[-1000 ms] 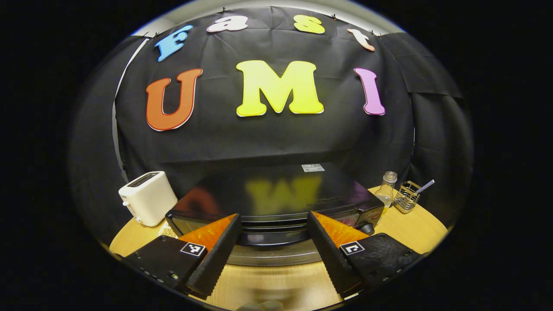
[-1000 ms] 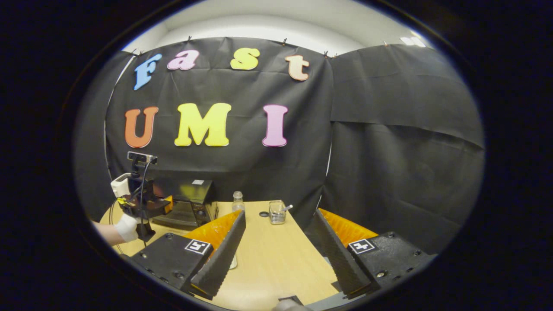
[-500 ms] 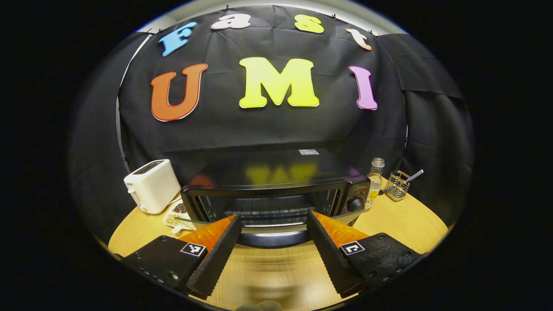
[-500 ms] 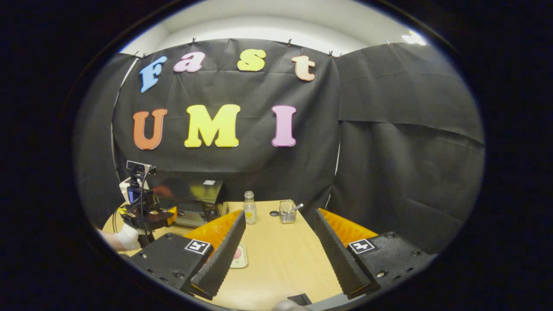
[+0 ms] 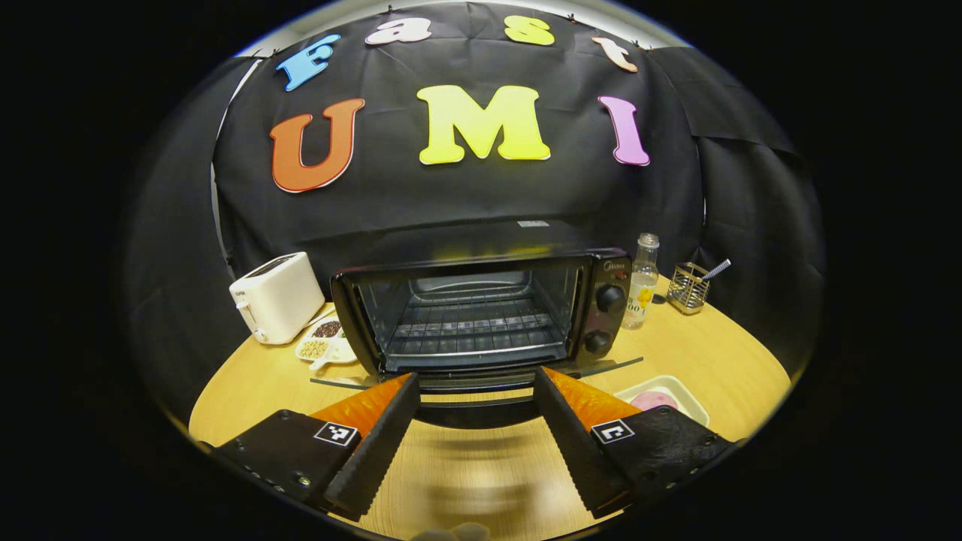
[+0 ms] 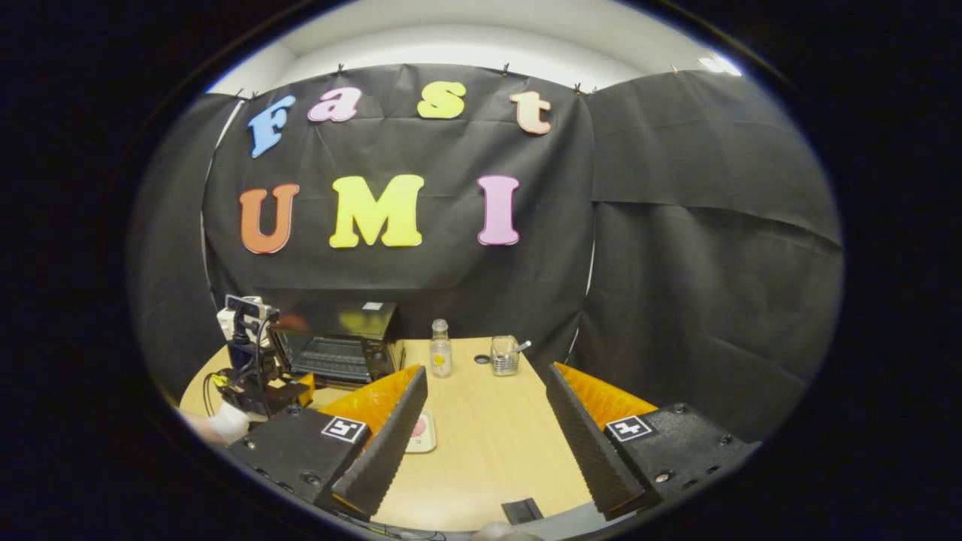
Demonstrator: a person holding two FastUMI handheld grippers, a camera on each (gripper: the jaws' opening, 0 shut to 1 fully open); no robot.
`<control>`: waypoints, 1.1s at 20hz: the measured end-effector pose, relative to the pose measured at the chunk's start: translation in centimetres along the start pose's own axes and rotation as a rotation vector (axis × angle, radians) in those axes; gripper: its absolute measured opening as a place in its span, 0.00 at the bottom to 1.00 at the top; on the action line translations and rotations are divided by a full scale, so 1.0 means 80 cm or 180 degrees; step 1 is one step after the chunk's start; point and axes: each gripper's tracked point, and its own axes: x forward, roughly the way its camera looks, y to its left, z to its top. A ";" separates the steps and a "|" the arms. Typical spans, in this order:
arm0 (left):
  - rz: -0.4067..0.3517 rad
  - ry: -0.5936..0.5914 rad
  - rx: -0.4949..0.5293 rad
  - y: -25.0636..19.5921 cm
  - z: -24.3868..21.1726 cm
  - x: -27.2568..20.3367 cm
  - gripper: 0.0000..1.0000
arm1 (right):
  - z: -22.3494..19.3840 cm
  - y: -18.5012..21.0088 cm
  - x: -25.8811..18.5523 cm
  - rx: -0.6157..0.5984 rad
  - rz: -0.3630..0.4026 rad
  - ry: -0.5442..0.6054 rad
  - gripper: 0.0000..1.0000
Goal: Open the electric oven with the left hand, put the food in, and close the electric oven.
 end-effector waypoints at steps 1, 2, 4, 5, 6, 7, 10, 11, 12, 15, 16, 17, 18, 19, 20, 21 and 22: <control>-0.0004 0.0049 -0.0003 -0.002 -0.009 -0.002 0.97 | -0.002 0.000 -0.001 0.0000 0.0009 0.0013 1.00; -0.0008 0.0093 0.0002 -0.002 -0.018 -0.004 0.97 | -0.007 0.000 -0.001 -0.0004 0.0020 0.0029 0.96; -0.0014 0.0191 0.0014 -0.004 -0.037 -0.009 0.97 | -0.013 -0.001 -0.004 -0.0006 0.0034 0.0065 0.96; -0.0017 0.0239 0.0008 -0.005 -0.046 -0.010 0.97 | -0.015 -0.002 -0.006 -0.0002 0.0040 0.0079 0.96; -0.0020 0.0276 0.0003 -0.006 -0.054 -0.010 1.00 | -0.018 -0.004 -0.007 0.0000 0.0040 0.0088 1.00; -0.0024 0.0309 0.0004 -0.007 -0.060 -0.011 0.97 | -0.019 -0.007 -0.008 0.0000 0.0037 0.0098 0.96; -0.0023 0.0364 0.0004 -0.010 -0.068 -0.012 0.96 | -0.024 -0.016 -0.012 0.0005 0.0008 0.0123 1.00; -0.0019 0.0376 0.0011 -0.011 -0.071 -0.012 0.96 | -0.026 -0.020 -0.013 0.0009 -0.0005 0.0133 1.00; -0.0016 0.0397 0.0021 -0.013 -0.075 -0.012 0.95 | -0.029 -0.023 -0.014 0.0013 -0.0013 0.0154 0.96; -0.0018 0.0529 -0.0011 -0.021 -0.092 -0.012 0.95 | -0.040 -0.029 -0.012 -0.0015 -0.0022 0.0215 1.00; -0.0002 0.0565 -0.0014 -0.021 -0.096 -0.012 0.95 | -0.042 -0.030 -0.011 -0.0020 -0.0019 0.0228 1.00; 0.0009 0.0601 -0.0002 -0.021 -0.102 -0.012 0.94 | -0.042 -0.032 -0.010 -0.0025 -0.0015 0.0240 1.00; 0.0013 0.0660 0.0018 -0.022 -0.110 -0.010 0.94 | -0.044 -0.032 -0.009 -0.0031 -0.0012 0.0248 1.00; 0.0011 0.0737 0.0038 -0.022 -0.120 -0.008 0.94 | -0.044 -0.033 -0.008 -0.0041 -0.0008 0.0255 1.00; 0.0002 0.0802 0.0044 -0.023 -0.127 -0.006 0.94 | -0.046 -0.032 -0.008 -0.0051 -0.0002 0.0257 1.00; -0.0006 0.0858 0.0028 -0.024 -0.133 -0.003 0.95 | -0.046 -0.033 -0.008 -0.0063 0.0001 0.0260 1.00; -0.0013 0.0894 0.0013 -0.025 -0.139 -0.003 0.95 | -0.047 -0.034 -0.008 -0.0076 0.0006 0.0267 1.00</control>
